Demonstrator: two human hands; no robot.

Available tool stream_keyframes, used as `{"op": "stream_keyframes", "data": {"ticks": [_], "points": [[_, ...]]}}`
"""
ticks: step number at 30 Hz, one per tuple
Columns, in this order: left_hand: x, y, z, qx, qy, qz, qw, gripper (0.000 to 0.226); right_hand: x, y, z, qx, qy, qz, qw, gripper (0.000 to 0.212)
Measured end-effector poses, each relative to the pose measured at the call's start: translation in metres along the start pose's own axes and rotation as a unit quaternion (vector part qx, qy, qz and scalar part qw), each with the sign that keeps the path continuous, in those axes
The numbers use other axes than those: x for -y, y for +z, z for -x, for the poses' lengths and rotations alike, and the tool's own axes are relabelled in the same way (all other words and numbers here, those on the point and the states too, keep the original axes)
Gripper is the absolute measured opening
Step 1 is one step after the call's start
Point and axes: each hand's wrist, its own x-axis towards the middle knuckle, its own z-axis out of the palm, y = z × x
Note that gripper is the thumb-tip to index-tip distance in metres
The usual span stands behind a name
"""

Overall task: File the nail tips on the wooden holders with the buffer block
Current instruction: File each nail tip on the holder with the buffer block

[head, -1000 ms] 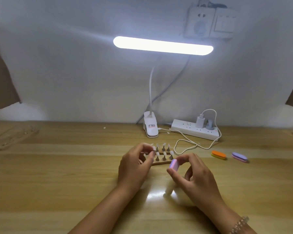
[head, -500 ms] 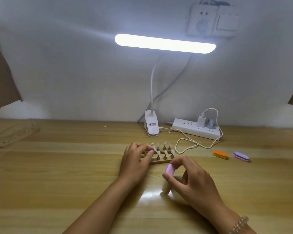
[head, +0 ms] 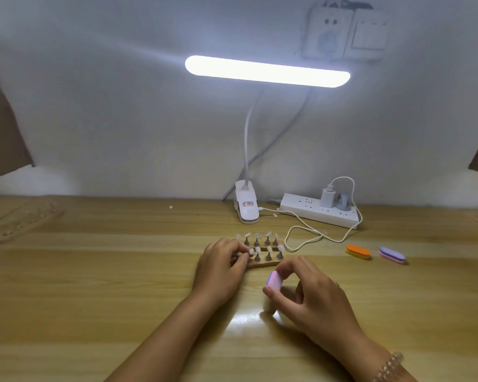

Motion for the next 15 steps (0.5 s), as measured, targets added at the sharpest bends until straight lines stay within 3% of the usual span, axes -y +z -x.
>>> {"op": "stream_keyframes", "data": {"ticks": [15], "points": [[0.0005, -0.0012, 0.0016, 0.0, -0.008, -0.006, 1.0, 0.011, -0.0015, 0.0021, 0.0009, 0.014, -0.002, 0.03, 0.999, 0.036]]}}
